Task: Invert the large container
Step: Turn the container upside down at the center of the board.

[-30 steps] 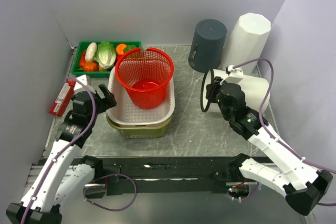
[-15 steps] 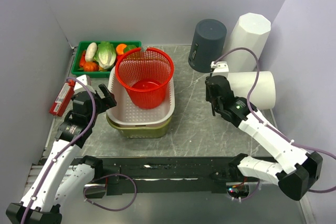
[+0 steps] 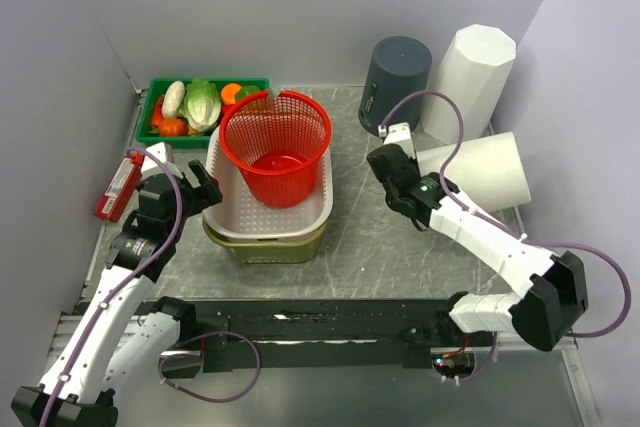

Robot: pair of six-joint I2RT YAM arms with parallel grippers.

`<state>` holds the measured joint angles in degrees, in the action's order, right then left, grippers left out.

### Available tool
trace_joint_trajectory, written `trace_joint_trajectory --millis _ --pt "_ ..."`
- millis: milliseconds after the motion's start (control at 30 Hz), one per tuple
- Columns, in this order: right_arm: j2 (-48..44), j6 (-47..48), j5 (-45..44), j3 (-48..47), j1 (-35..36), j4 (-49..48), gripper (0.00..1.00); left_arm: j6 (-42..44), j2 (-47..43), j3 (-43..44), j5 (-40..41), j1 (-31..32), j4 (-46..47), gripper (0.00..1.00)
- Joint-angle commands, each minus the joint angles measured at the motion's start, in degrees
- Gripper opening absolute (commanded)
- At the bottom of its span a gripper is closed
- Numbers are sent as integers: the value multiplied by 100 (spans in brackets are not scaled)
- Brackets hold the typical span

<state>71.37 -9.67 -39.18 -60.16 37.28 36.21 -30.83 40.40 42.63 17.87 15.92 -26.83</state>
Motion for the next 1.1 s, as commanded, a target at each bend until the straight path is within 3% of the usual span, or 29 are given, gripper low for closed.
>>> trace_joint_trajectory --millis 0,300,1067 --pt "297 229 -722 -470 78 132 7 24 29 43 -38 -19 187 96" --pt "1150 220 -1013 -593 175 308 8 24 -6 43 -29 -19 187 96" --pt "2847 -149 -345 -593 157 203 15 33 -32 43 -38 -10 204 96"
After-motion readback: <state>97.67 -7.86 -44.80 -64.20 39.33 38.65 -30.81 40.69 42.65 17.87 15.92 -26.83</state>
